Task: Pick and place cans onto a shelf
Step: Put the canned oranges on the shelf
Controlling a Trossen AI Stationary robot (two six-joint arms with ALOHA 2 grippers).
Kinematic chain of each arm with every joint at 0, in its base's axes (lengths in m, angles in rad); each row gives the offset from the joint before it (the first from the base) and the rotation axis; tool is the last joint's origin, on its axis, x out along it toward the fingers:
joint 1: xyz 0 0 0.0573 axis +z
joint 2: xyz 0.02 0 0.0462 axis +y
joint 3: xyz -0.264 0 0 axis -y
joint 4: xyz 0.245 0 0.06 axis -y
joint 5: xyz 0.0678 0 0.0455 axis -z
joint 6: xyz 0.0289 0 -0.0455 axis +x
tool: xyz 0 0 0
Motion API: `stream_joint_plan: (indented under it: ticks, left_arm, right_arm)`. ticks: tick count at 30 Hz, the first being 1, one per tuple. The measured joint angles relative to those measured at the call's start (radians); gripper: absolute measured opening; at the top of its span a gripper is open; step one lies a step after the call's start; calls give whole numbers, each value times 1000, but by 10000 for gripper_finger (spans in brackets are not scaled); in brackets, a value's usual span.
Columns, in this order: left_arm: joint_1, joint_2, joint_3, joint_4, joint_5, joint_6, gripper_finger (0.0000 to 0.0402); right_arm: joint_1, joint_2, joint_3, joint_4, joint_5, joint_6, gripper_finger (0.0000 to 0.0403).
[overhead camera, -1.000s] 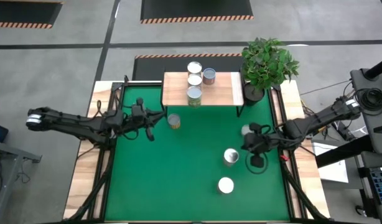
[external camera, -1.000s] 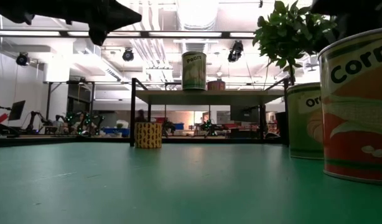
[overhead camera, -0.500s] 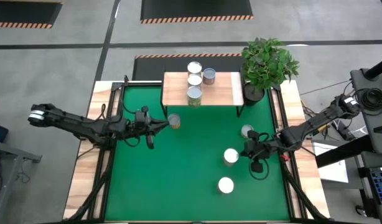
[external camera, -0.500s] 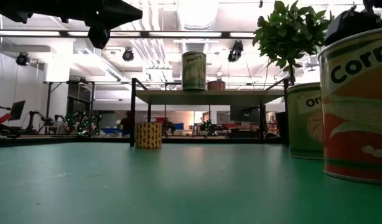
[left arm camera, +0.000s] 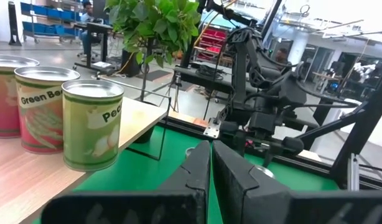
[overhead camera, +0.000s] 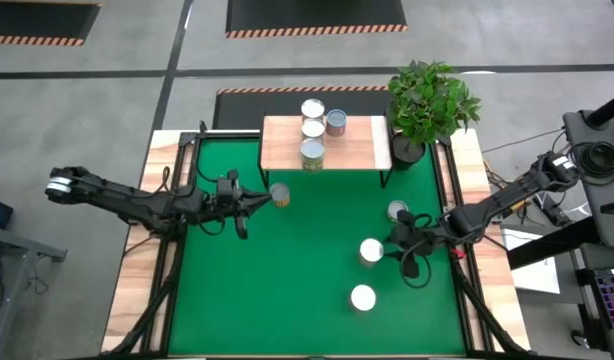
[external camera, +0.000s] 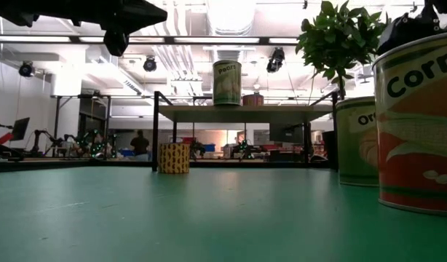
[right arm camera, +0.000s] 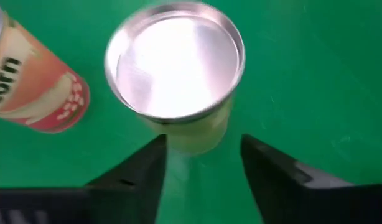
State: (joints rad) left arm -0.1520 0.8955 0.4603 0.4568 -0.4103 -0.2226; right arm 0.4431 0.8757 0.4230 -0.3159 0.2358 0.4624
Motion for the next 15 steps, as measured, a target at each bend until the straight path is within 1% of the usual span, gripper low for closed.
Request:
stream_joint_plan:
  ticks: [2,4,6,8,11,15]
  left_arm:
    - [0,0,0,0,0,0,0]
    - [0,0,0,0,-1,0,0]
    - [0,0,0,0,-1,0,0]
    - [0,0,0,1,-2,0,0]
    - [0,0,0,4,-2,0,0]
    - [0,0,0,7,-2,0,0]
  right_arm:
    - [0,9,-2,-3,-14,2,246]
    - [0,17,-2,-2,-56,3,282]
    - [0,22,-2,-1,-90,3,313]
    - [0,31,-3,1,-95,3,337]
    - [0,57,-11,38,-71,2,357]
    - [0,113,-29,144,-42,-24,357]
